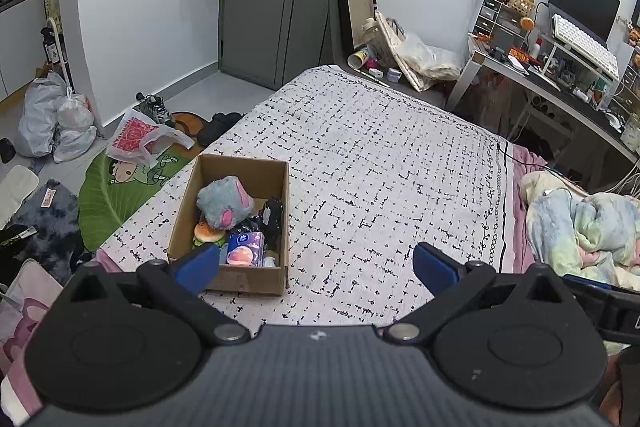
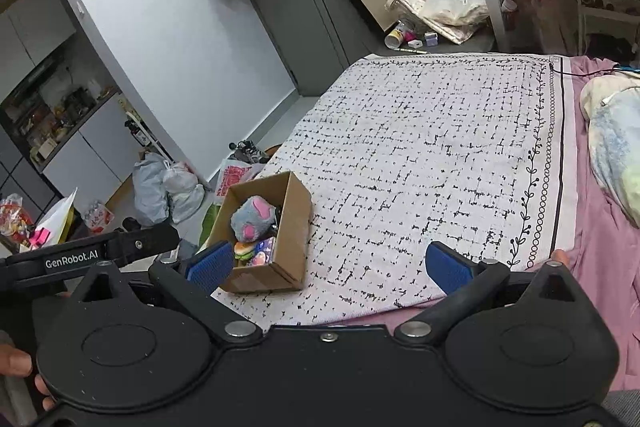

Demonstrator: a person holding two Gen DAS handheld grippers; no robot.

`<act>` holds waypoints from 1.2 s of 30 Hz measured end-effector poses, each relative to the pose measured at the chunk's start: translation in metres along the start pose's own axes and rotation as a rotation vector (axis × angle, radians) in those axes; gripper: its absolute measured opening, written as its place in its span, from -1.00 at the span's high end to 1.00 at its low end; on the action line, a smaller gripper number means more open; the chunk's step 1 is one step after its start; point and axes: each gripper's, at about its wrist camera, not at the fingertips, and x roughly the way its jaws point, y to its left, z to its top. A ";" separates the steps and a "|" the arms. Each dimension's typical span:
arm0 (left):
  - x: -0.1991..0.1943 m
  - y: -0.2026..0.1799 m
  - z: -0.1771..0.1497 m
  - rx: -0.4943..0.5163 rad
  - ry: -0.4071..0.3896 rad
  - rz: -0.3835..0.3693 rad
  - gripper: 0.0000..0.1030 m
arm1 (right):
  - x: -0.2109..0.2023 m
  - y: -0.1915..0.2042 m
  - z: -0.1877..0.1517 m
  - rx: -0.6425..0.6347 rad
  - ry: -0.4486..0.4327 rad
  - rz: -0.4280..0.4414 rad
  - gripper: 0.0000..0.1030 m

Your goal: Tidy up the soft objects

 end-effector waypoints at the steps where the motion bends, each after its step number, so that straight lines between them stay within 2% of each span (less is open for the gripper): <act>1: 0.000 0.000 -0.001 0.001 0.001 -0.001 -0.98 | 0.001 0.001 0.000 -0.005 0.005 -0.004 -1.00; 18: 0.012 0.002 -0.005 0.004 0.042 0.009 -0.98 | 0.006 0.000 -0.003 -0.023 0.038 -0.010 -1.00; 36: 0.012 0.004 -0.007 0.003 0.047 0.016 -0.98 | 0.007 -0.001 -0.002 -0.024 0.049 -0.013 -1.00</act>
